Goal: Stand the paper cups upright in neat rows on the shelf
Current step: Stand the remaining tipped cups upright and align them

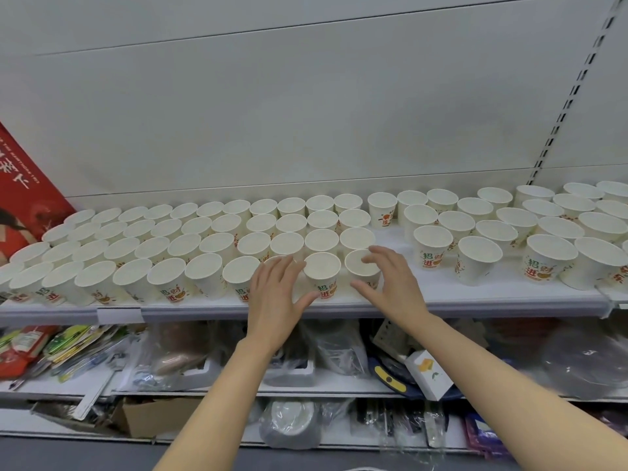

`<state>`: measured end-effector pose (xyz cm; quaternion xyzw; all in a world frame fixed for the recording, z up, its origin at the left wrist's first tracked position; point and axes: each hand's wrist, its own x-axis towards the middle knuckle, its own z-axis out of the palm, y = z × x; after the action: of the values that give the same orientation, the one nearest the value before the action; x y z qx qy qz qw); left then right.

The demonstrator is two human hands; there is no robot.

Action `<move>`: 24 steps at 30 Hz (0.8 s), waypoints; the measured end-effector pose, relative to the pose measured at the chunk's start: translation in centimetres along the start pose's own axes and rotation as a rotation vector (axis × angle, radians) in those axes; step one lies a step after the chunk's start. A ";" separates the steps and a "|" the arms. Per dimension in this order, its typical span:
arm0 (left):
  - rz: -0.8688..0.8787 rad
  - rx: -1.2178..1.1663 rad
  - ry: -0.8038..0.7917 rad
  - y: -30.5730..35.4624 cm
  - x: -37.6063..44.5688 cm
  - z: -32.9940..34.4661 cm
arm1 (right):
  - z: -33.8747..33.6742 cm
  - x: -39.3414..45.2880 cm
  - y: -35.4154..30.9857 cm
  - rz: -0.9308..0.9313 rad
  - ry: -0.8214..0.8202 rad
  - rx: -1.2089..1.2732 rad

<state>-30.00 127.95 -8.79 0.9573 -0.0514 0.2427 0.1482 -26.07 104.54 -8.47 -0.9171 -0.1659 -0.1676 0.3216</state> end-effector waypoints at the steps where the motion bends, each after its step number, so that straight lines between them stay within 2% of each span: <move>1: -0.002 -0.011 -0.003 0.2 0.1 0.1 | 0.1 0.1 -0.1 0.006 0.013 -0.008; 6: 0.000 -0.039 -0.027 1.0 0.5 0.3 | 0.1 0.3 -0.9 0.028 0.045 -0.042; 11: 0.024 -0.093 0.021 1.8 1.1 0.0 | -0.3 -0.5 -1.2 0.057 0.069 -0.035; 16: 0.159 -0.210 0.080 4.9 3.6 -0.2 | -3.2 -1.7 0.1 0.106 0.141 -0.020; 24: 0.233 -0.171 -0.118 12.1 10.5 0.4 | -9.8 -0.4 6.2 0.093 0.242 -0.179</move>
<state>-22.66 116.03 -0.96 0.9414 -0.1910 0.1964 0.1968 -25.88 93.61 -4.75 -0.9219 -0.0675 -0.2759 0.2634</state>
